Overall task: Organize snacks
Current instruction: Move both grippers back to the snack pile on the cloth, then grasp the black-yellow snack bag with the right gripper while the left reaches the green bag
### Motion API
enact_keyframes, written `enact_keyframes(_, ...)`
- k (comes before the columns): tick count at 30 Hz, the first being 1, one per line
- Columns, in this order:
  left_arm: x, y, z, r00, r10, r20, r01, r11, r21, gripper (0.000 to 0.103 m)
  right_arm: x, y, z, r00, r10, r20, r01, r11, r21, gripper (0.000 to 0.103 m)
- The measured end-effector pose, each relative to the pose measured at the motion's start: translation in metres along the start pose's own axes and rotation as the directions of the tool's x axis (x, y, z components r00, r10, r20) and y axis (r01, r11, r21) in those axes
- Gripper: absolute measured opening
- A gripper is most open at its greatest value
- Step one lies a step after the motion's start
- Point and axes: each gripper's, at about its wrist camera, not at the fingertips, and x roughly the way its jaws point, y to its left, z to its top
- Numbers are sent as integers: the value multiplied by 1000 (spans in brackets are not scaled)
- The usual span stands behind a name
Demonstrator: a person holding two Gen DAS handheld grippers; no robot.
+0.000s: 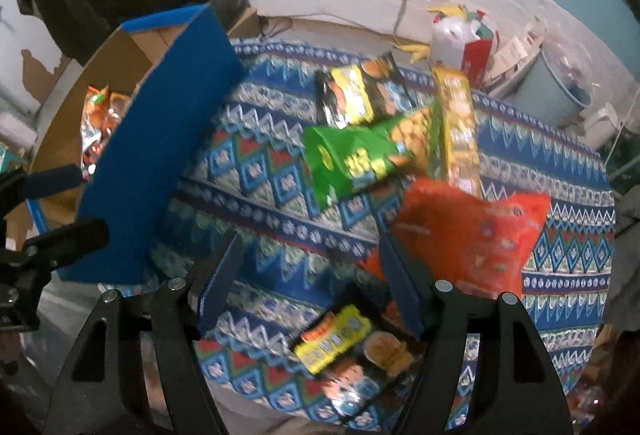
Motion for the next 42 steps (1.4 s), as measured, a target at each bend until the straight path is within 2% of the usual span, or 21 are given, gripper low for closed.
enact_keyframes(5,8,-25,-7,999,36,6,-36,997,69,74,4,-11,-17,999,2,-34,-2,1000,-13,71)
enact_keyframes(7,16,-33,-12,999,38,-14,-36,995,91,74,7,-15,-24,999,9,-49,-10,1000,-18,71)
enact_keyframes(15,40,-43,-25,996,45,-72,-37,993,109,74,26,-33,-47,990,73,-123,-72,997,11,71)
enact_keyframes(20,48,-44,-31,994,20,-105,-9,995,97,74,37,-38,-58,979,96,-179,-94,995,19,72)
enact_keyframes(24,58,-41,-38,989,1,-148,10,997,75,74,39,-34,-69,974,88,-209,-92,996,-8,75)
enact_keyframes(29,69,-37,-43,983,10,-182,2,998,64,74,46,-22,-79,966,69,-248,-85,995,-54,77)
enact_keyframes(37,74,-37,-48,980,23,-200,-9,997,72,74,71,-8,-89,958,1,-288,-41,990,-134,78)
enact_keyframes(42,76,-38,-50,978,30,-204,-13,996,87,74,83,-8,-91,959,6,-282,-44,991,-129,76)
